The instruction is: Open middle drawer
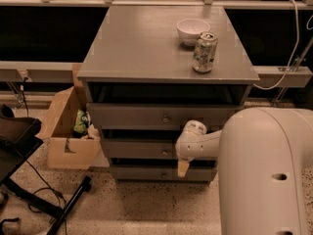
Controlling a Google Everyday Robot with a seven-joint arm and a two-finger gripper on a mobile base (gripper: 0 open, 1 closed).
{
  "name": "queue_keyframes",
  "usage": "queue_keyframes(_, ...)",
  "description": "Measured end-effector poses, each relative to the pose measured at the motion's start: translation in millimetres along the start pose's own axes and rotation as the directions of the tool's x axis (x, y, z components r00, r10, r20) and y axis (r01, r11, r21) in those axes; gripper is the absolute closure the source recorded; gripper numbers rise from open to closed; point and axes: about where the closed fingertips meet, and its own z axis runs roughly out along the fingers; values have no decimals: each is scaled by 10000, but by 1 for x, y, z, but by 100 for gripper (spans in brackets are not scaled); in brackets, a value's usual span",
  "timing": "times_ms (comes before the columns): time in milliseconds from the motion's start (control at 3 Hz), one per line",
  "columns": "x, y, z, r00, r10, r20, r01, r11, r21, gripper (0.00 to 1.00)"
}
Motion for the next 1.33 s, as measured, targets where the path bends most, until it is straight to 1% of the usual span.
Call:
queue_keyframes(333,-3,-11,7,9999,45,-101,-46,9999,-146,17)
queue_keyframes(667,1,-19,6,9986,99,-512,-122,9989,-448,41)
queue_keyframes(1000,30,-11,-14,9911,594,-1192,-692,9944,-801,64)
queue_keyframes(1333,43,-6,-27,9865,838,-1409,-967,9915,-875,87)
